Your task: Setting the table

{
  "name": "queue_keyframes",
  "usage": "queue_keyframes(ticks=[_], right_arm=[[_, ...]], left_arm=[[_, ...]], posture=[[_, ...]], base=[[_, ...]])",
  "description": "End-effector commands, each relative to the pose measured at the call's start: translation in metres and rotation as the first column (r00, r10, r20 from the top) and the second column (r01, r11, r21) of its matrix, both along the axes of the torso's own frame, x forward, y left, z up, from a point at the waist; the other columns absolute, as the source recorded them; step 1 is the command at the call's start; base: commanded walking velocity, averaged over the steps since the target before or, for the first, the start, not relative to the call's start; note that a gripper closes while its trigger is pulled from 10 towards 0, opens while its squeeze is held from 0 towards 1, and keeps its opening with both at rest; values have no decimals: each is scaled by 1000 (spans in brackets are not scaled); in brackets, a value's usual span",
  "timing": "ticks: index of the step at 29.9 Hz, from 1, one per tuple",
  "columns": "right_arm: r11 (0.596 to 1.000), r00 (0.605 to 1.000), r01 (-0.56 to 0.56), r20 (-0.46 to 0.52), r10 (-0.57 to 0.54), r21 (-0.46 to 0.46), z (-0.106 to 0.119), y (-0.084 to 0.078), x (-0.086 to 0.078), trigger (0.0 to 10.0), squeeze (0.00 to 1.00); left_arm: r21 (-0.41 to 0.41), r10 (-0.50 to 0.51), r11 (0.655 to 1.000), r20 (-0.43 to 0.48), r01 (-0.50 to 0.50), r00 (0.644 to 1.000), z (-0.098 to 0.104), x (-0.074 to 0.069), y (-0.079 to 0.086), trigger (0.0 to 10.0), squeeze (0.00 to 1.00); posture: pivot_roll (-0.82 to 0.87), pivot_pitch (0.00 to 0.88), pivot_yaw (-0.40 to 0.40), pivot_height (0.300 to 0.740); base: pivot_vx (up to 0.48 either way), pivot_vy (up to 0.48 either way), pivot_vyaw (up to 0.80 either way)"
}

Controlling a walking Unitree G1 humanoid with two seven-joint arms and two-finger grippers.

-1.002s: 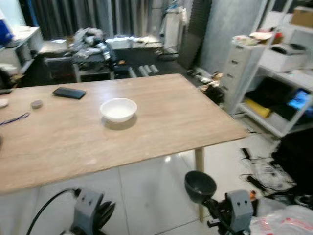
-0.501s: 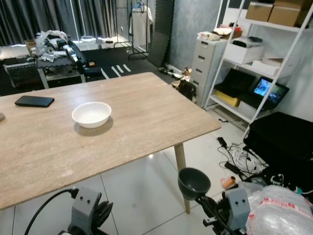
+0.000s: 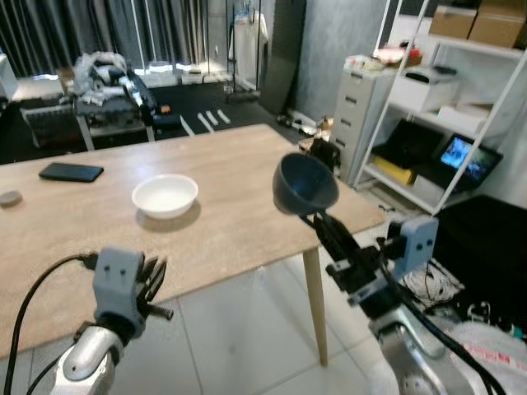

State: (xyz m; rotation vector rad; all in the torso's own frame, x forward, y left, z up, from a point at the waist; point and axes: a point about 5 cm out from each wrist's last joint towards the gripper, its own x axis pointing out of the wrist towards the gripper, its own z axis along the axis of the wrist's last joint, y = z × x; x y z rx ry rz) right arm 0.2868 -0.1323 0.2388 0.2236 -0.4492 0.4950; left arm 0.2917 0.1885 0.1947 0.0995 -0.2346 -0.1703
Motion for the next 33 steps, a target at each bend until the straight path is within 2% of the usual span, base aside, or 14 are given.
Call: queue_keyframes(ticks=[1, 8, 19, 22, 24, 26, 29, 32, 33], right_arm=[[999, 999, -52, -3, 52, 4, 0, 11, -3, 10000, 0], [997, 995, -75, -59, 76, 15, -8, 16, -4, 10000, 0], [997, 993, -80, -85, 80, 1, -14, 16, -3, 10000, 0], [997, 994, -58, -91, 54, -41, -17, 14, -2, 10000, 0], [989, 996, 27, -81, -39, -146, -21, 6, 2, 10000, 0], [978, 993, 79, -73, -94, -191, -23, 0, 5, 10000, 0], [972, 990, 109, -70, -126, -209, -24, -3, 6, 10000, 0], [969, 987, 124, -75, -143, -213, -25, -5, 8, 10000, 0], [967, 985, 136, -74, -156, -217, -25, -6, 10, 10000, 0]], left_arm=[[16, 35, 999, -25, -35, 999, -4, -4, 7, 10000, 0], [30, 34, 999, -30, -33, 999, -2, -5, 5, 10000, 0], [36, 29, 999, -45, -28, 999, -3, -5, 3, 10000, 0], [44, 13, 999, -62, -10, 998, -5, -7, 1, 10000, 0], [44, -19, 999, -67, 22, 998, -5, -10, -2, 10000, 0], [48, -58, 997, -73, 62, 996, -5, -14, -4, 10000, 0], [52, -91, 994, -76, 95, 993, -4, -18, -5, 10000, 0], [72, -148, 985, -88, 154, 985, 0, -26, -6, 10000, 0], [76, -191, 977, -108, 200, 976, 3, -34, -3, 10000, 0]], posture=[[59, 90, 86, 740], [64, 83, 91, 740], [67, 74, 91, 740], [68, 74, 92, 740], [67, 75, 92, 740], [66, 75, 92, 740], [64, 76, 92, 740], [69, 78, 93, 740], [80, 80, 91, 740]], base=[[480, 0, 0], [480, 0, 0], [455, 0, 0], [0, 0, 0], [0, 0, 0], [0, 0, 0], [0, 0, 0], [0, 0, 0], [0, 0, 0]])
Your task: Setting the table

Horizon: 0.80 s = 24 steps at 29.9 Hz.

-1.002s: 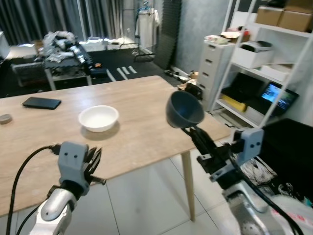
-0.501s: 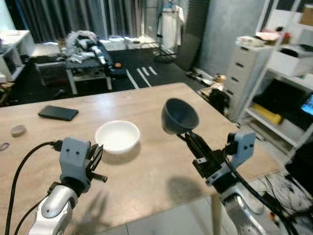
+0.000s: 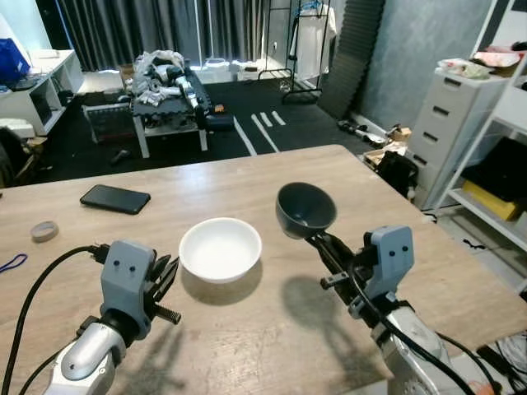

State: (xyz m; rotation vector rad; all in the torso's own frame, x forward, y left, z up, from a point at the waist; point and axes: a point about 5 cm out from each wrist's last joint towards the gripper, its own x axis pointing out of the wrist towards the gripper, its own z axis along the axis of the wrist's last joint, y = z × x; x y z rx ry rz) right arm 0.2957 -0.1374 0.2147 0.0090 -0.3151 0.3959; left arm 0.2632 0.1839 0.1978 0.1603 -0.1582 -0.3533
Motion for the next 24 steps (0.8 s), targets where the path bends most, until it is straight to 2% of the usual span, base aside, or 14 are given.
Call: queue_keyframes(ticks=[1, 4, 5, 6, 8, 12, 14, 16, 19, 22, 24], right_arm=[[1000, 1000, 26, 4, -26, 0, -1, -2, 2, 10000, 0], [998, 998, 57, 9, -57, -10, -2, -4, 6, 10000, 0], [998, 998, 57, 9, -57, -10, -2, -4, 6, 10000, 0], [997, 998, 62, 2, -62, -55, -5, -4, 11, 10000, 0], [996, 998, 60, -2, -61, -68, -6, -4, 13, 10000, 0], [985, 998, 16, -53, -26, -171, -14, -4, 19, 10000, 0], [976, 997, 0, -71, -16, -219, -18, -5, 21, 10000, 0], [973, 996, -22, -89, 2, -229, -20, -5, 21, 10000, 0], [966, 994, -32, -109, 4, -255, -26, -3, 29, 10000, 0], [972, 991, -15, -131, -16, -235, -29, 0, 44, 10000, 0], [974, 991, -14, -136, -18, -228, -30, 1, 48, 10000, 0]], left_arm=[[5, -73, 997, -51, 74, 996, 3, -14, 6, 10000, 0], [0, -181, 983, -138, 183, 974, 8, -33, 19, 10000, 0], [0, -181, 983, -138, 183, 974, 8, -33, 19, 10000, 0], [25, -256, 963, -215, 267, 942, 10, -48, 33, 10000, 0], [35, -276, 956, -239, 292, 931, 11, -53, 37, 10000, 0], [72, -316, 934, -298, 351, 901, 15, -63, 48, 10000, 0], [77, -333, 924, -317, 374, 888, 17, -66, 47, 10000, 0], [72, -343, 920, -321, 384, 883, 18, -67, 46, 10000, 0], [54, -394, 899, -336, 435, 855, 23, -71, 41, 10000, 0], [44, -429, 881, -349, 472, 833, 31, -76, 41, 10000, 0], [42, -434, 878, -350, 476, 830, 32, -77, 41, 10000, 0]], posture=[[84, 81, 90, 740], [102, 87, 87, 740], [102, 87, 87, 740], [117, 90, 86, 740], [119, 91, 86, 740], [132, 99, 76, 740], [130, 104, 70, 740], [130, 104, 70, 740], [137, 117, 66, 740], [158, 128, 63, 740], [162, 131, 63, 740]], base=[[0, 0, 0], [0, 0, 0], [0, 0, 0], [0, 0, 0], [0, 0, 0], [0, 0, 0], [0, 0, 0], [0, 0, 0], [0, 0, 0], [0, 0, 0], [0, 0, 0]])
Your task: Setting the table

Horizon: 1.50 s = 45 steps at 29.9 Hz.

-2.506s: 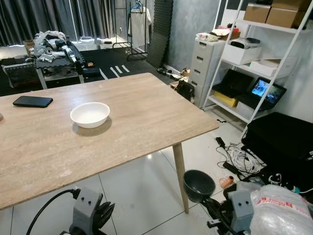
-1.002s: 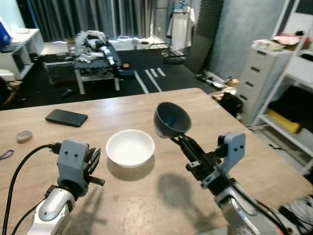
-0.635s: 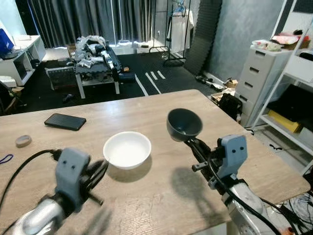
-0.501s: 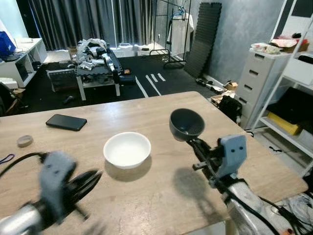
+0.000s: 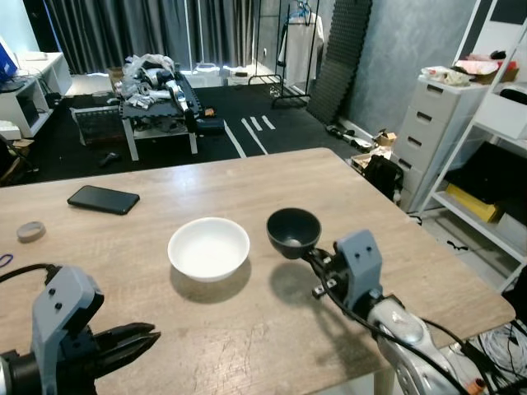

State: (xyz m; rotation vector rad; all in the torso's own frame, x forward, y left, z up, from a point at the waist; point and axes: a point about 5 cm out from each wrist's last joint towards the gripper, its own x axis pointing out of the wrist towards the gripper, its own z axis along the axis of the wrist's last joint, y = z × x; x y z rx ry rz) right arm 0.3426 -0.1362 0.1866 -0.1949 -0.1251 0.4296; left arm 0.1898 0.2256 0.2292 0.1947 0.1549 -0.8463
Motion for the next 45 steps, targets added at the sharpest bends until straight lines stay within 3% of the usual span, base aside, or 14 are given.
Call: queue_keyframes(ticks=[1, 7, 14, 25, 35, 36, 45], right_arm=[[1000, 1000, 2, -13, -1, 29, -2, 2, 6, 10000, 0], [995, 995, -40, -90, 49, 96, -10, 15, 19, 10000, 0], [993, 993, -36, -109, 48, 112, -15, 17, 26, 10000, 0], [988, 996, 65, -74, -55, 139, -12, 3, 34, 10000, 0], [989, 998, 55, -24, -52, 139, -14, -4, 30, 10000, 0], [989, 998, 53, -23, -50, 139, -15, -5, 30, 10000, 1000], [985, 998, 47, 27, -52, 169, -6, -8, 28, 10000, 1000]], left_arm=[[-2, -23, 1000, -20, 23, 1000, 2, -4, 0, 10000, 0], [68, -2, 998, 0, 2, 1000, 7, -8, 5, 10000, 0], [89, 35, 995, 19, -37, 999, 10, -10, 7, 10000, 0], [69, 39, 997, 26, -41, 999, 9, -8, 2, 10000, 0], [57, 45, 997, 34, -47, 998, 9, -5, 1, 10000, 0], [56, 46, 997, 34, -47, 998, 8, -5, 1, 10000, 0], [51, 44, 998, 38, -45, 998, 7, -2, -1, 10000, 0]], posture=[[176, 139, 59, 740], [215, 162, 52, 740], [228, 172, 49, 740], [226, 165, 56, 740], [215, 155, 63, 740], [212, 153, 64, 740], [204, 141, 65, 740]], base=[[0, 0, 0], [0, 0, 0], [0, 0, 0], [0, 0, 0], [0, 0, 0], [0, 0, 0], [0, 0, 0]])
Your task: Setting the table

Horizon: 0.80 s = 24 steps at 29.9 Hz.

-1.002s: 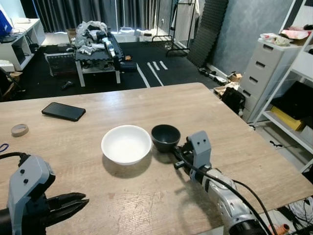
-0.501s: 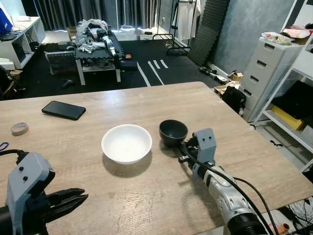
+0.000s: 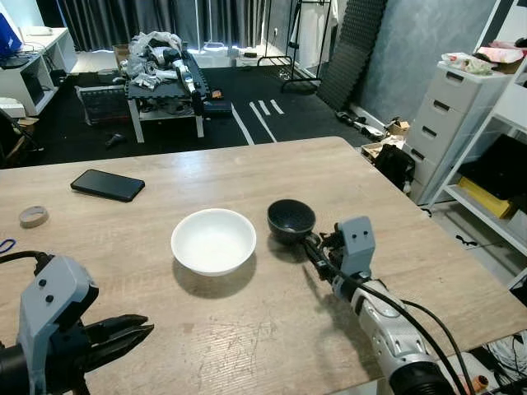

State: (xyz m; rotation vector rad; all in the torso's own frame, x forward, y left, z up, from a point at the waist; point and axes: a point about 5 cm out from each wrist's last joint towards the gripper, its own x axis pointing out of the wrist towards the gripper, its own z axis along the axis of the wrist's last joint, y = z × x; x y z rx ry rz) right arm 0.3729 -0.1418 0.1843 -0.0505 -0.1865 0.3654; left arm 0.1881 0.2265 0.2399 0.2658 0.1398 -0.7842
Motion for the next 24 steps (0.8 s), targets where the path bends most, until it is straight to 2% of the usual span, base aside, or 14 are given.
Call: queue_keyframes(ticks=[1, 3, 4, 6, 7, 11, 13, 15, 17, 19, 21, 22, 23, 24], right_arm=[[1000, 1000, -5, 6, 5, 13, -2, -2, -4, 10000, 1000], [1000, 1000, -12, 21, 11, 19, 0, -2, -6, 10000, 1000], [1000, 999, -13, 41, 12, 22, 4, -3, -8, 10000, 580], [1000, 998, -14, 63, 12, 23, 8, -5, -11, 10000, 580], [1000, 996, -2, 84, 0, 30, 12, -9, -13, 10000, 0], [998, 991, 25, 127, -32, 58, 23, -18, -19, 10000, 0], [988, 972, 74, 210, -102, 133, 42, -36, -37, 10000, 0], [988, 972, 74, 210, -102, 133, 42, -36, -37, 10000, 0], [982, 966, 121, 213, -150, 141, 34, -37, -54, 10000, 0], [950, 956, 233, 128, -262, 209, 4, -33, -77, 10000, 0], [913, 936, 334, 35, -351, 234, -25, -28, -96, 10000, 0], [906, 931, 352, 11, -364, 234, -32, -25, -101, 10000, 0], [906, 931, 352, 11, -364, 234, -32, -25, -101, 10000, 0], [899, 930, 361, -18, -368, 246, -40, -23, -106, 10000, 0]], left_arm=[[-9, -9, 1000, -12, 9, 1000, -4, 0, -2, 10000, 0], [-10, -9, 1000, -12, 9, 1000, -4, 0, -2, 10000, 0], [-11, -10, 1000, -12, 10, 1000, -4, 0, -2, 10000, 0], [-12, -10, 1000, -11, 10, 1000, -5, 0, -2, 10000, 0], [-14, -9, 1000, -11, 9, 1000, -5, 1, -2, 10000, 0], [-19, -6, 1000, -9, 6, 1000, -6, 2, -3, 10000, 0], [-58, 29, 998, 20, -28, 999, -10, 9, -6, 10000, 0], [-58, 29, 998, 20, -28, 999, -10, 9, -6, 10000, 0], [-108, 104, 989, 70, -96, 992, -13, 20, -13, 10000, 0], [-154, 284, 953, 135, -263, 949, -25, 39, -22, 10000, 0], [-191, 487, 869, 178, -455, 855, -39, 52, -24, 10000, 0], [-197, 536, 842, 184, -503, 824, -44, 53, -24, 10000, 0], [-197, 536, 842, 184, -503, 824, -44, 53, -24, 10000, 0], [-166, 557, 830, 210, -533, 803, -51, 53, -25, 10000, 0]], posture=[[203, 141, 65, 740], [201, 138, 65, 740], [201, 138, 64, 740], [201, 138, 64, 740], [198, 133, 61, 740], [191, 131, 57, 740], [167, 123, 53, 740], [167, 123, 53, 740], [145, 115, 45, 740], [131, 113, 39, 740], [123, 110, 39, 740], [116, 110, 44, 740], [116, 110, 44, 740], [101, 110, 51, 740]], base=[[0, 0, 0], [0, 0, 0], [0, 0, 0], [0, 0, 0], [0, 0, 0], [0, 0, 0], [0, 0, 0], [0, 0, 0], [0, 0, 0], [0, 0, 0], [0, 0, 0], [0, 0, 0], [0, 0, 0], [0, 0, 0]])
